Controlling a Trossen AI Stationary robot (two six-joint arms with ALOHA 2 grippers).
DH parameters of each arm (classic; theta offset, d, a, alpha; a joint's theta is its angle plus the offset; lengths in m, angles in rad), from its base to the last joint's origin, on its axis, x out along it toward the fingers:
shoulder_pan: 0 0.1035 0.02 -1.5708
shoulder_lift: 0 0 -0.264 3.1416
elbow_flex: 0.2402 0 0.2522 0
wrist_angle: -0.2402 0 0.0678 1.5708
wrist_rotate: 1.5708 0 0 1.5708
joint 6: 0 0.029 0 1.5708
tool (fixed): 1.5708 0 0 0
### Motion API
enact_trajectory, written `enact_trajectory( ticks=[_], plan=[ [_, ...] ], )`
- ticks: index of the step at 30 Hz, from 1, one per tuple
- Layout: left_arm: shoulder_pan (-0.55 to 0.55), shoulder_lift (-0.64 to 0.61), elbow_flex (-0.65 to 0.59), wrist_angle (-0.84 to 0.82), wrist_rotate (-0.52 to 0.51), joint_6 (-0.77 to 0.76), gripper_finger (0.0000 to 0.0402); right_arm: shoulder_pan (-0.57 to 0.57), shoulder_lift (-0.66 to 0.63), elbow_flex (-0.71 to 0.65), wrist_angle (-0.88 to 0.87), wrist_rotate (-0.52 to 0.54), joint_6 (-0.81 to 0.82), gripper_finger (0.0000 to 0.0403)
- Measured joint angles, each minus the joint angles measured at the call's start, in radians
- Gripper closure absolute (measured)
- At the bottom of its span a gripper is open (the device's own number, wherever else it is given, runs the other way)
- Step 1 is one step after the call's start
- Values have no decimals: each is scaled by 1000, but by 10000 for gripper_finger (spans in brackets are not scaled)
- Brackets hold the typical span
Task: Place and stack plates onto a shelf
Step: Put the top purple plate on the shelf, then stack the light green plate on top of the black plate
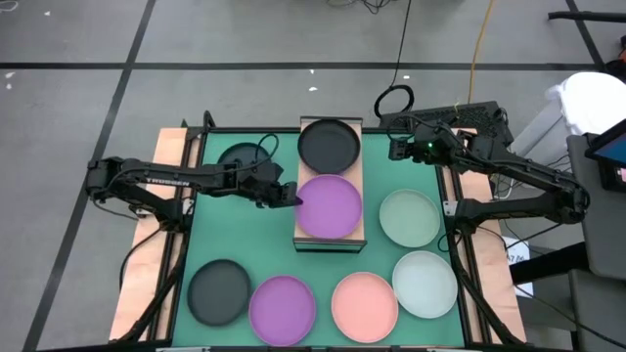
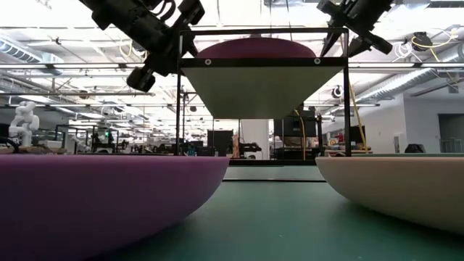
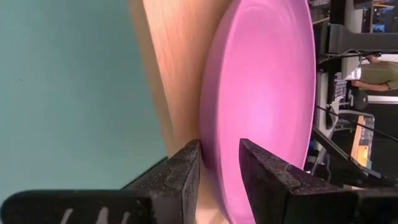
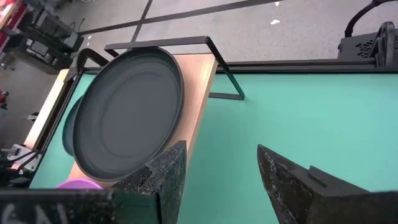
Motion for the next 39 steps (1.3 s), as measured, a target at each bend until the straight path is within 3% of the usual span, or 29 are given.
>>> enact_trajectory(
  ticks=[18,26,30,39],
  plan=[
    [0,0,0,11,17,38,280,0,0,-1,-192,-68,83,222],
    [6,-37,0,-12,-24,48,199,0,-2,-69,-227,-174,171,222],
    [21,-62,0,-11,4,67,162,0,-1,-149,-219,-235,258,222],
    [42,-149,0,-55,16,77,151,0,-2,-256,-182,-249,321,222]
  ],
)
